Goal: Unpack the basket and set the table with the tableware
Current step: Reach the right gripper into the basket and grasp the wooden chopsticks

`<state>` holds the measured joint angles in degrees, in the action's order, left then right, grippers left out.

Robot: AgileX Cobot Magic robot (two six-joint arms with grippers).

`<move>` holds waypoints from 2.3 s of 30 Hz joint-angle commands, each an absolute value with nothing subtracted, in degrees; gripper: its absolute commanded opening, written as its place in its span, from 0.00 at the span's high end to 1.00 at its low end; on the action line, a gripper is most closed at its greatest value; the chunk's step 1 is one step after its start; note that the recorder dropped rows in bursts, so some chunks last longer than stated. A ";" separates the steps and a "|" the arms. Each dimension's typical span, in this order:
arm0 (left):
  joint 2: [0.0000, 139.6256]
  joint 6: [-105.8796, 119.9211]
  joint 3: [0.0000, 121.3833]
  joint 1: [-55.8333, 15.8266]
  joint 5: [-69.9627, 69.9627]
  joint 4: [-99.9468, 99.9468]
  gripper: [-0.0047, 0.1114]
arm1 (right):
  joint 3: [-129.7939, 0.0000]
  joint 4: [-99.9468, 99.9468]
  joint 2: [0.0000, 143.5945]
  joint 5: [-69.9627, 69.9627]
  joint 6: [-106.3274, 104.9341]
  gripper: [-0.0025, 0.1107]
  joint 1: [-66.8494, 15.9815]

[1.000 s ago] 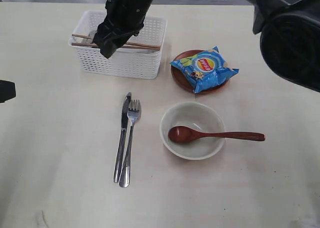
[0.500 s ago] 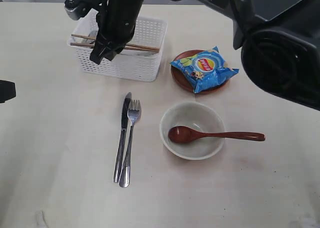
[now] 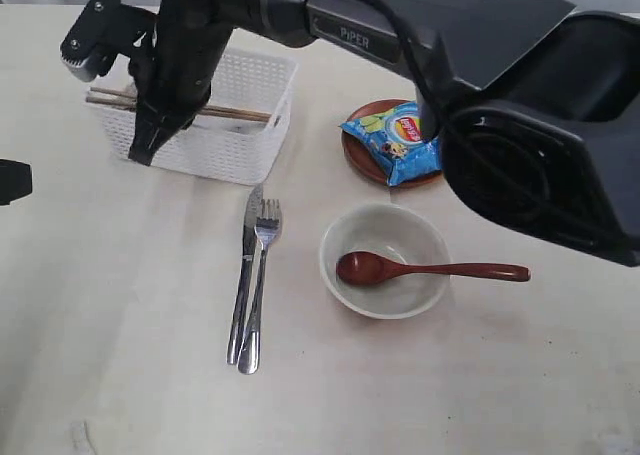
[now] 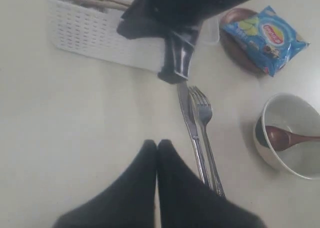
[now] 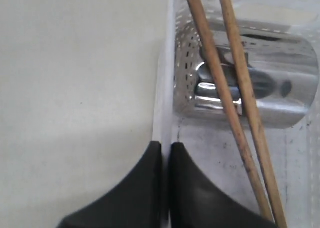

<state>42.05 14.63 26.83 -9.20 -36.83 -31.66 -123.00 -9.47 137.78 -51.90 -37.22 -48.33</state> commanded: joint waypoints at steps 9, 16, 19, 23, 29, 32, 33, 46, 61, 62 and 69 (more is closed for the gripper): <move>41.95 7.06 32.20 -9.26 -30.40 -19.49 0.96 | -123.21 -15.25 136.01 -63.65 -66.60 0.98 -53.04; 41.95 -5.54 36.42 -9.26 -33.53 -5.35 0.96 | -123.21 -16.56 135.76 -68.28 -69.62 0.98 -53.04; 41.95 -5.54 36.42 -9.26 -33.79 -5.35 0.96 | -123.21 -16.56 135.35 -67.34 -69.53 0.87 -53.04; 41.95 -5.54 36.42 -9.26 -33.79 -5.35 0.96 | -123.21 -16.53 133.28 -67.56 -68.24 0.56 -53.04; 41.95 -5.54 36.42 -9.26 -33.79 -5.47 0.96 | -123.21 -15.98 128.82 -55.63 -60.69 0.70 -51.90; 41.95 -5.32 36.42 -9.26 -33.99 -5.47 0.96 | -123.21 -16.63 131.12 -54.61 -61.90 0.71 -51.41; 41.95 -5.32 36.42 -9.26 -33.99 -5.47 0.96 | -123.21 -16.51 131.88 -55.64 -62.62 0.71 -51.41; 41.95 -5.34 36.42 -9.26 -34.47 -5.47 0.96 | -123.21 -18.54 137.47 -56.16 -67.54 0.59 -51.51; 41.95 -5.17 36.42 -9.26 -34.46 -5.47 0.96 | -123.21 -18.54 140.33 -51.76 -67.32 0.59 -51.51; 41.95 -5.07 36.42 -9.26 -34.46 -5.47 0.96 | -123.21 -18.54 140.61 -51.76 -67.20 0.60 -51.51; 41.95 -5.05 36.42 -9.26 -34.46 -5.89 0.96 | -123.21 -18.54 141.13 -51.09 -67.52 0.91 -51.51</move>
